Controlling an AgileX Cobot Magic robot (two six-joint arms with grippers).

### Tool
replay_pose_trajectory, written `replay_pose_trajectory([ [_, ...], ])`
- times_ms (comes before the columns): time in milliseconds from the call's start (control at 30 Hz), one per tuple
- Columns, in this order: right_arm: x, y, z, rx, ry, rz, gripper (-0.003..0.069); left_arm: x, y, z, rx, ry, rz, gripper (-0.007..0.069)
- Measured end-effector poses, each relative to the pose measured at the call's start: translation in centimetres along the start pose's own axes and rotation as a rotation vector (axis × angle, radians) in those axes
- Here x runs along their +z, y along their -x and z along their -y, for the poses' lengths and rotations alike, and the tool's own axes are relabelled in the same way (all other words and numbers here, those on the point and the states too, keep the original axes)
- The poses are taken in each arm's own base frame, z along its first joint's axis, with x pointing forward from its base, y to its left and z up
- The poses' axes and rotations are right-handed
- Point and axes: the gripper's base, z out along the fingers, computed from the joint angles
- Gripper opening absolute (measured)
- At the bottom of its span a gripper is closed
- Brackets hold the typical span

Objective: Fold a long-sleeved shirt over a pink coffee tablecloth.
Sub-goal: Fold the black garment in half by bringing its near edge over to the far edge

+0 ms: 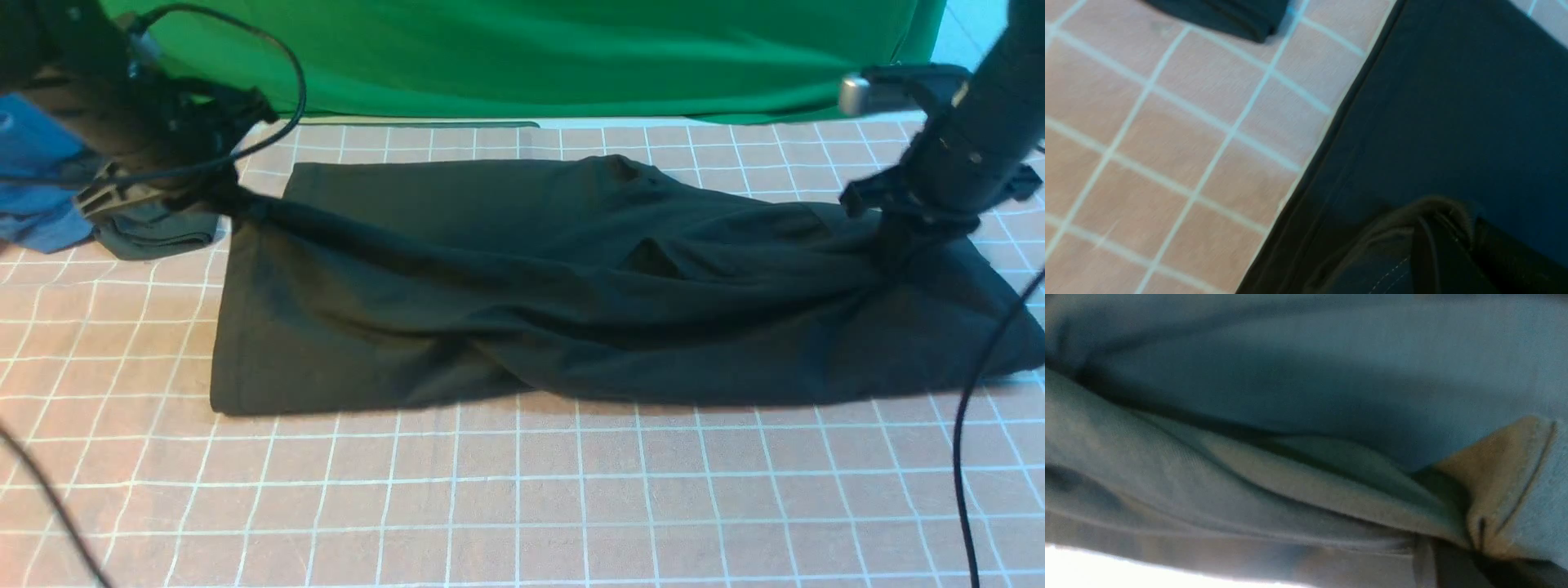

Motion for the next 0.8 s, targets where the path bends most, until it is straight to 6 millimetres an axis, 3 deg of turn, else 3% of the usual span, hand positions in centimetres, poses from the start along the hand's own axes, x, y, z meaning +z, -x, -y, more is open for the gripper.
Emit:
replay_pose_trajectory([
  [233,2.9,3.3,0.5,-0.008,0.001,0.007,0.0085,2.9,1.3,0.7,-0.013,-0.002,-0.023,0.0031],
  [300,3.5,4.0,0.7,-0.009,0.000,0.019,0.0136,3.4,1.3,0.7,-0.013,0.002,-0.029,0.0031],
  [367,3.5,4.5,0.7,-0.007,-0.004,0.040,0.0237,3.5,1.3,0.7,-0.012,0.002,-0.029,0.0031],
  [500,1.7,5.6,0.7,0.017,-0.006,0.090,0.0521,3.3,1.5,0.8,-0.012,-0.002,-0.022,0.0031],
  [567,0.6,5.8,0.3,0.023,0.009,0.121,0.0575,3.3,1.5,0.8,-0.011,-0.002,-0.022,0.0031],
  [667,-1.2,5.5,-2.0,-0.059,0.073,0.148,0.0598,3.3,1.4,0.8,0.007,0.001,-0.030,0.0031],
  [800,-0.2,4.3,-5.4,-0.242,0.100,0.094,0.0583,3.3,1.2,0.7,0.020,0.013,-0.054,0.0031],
])
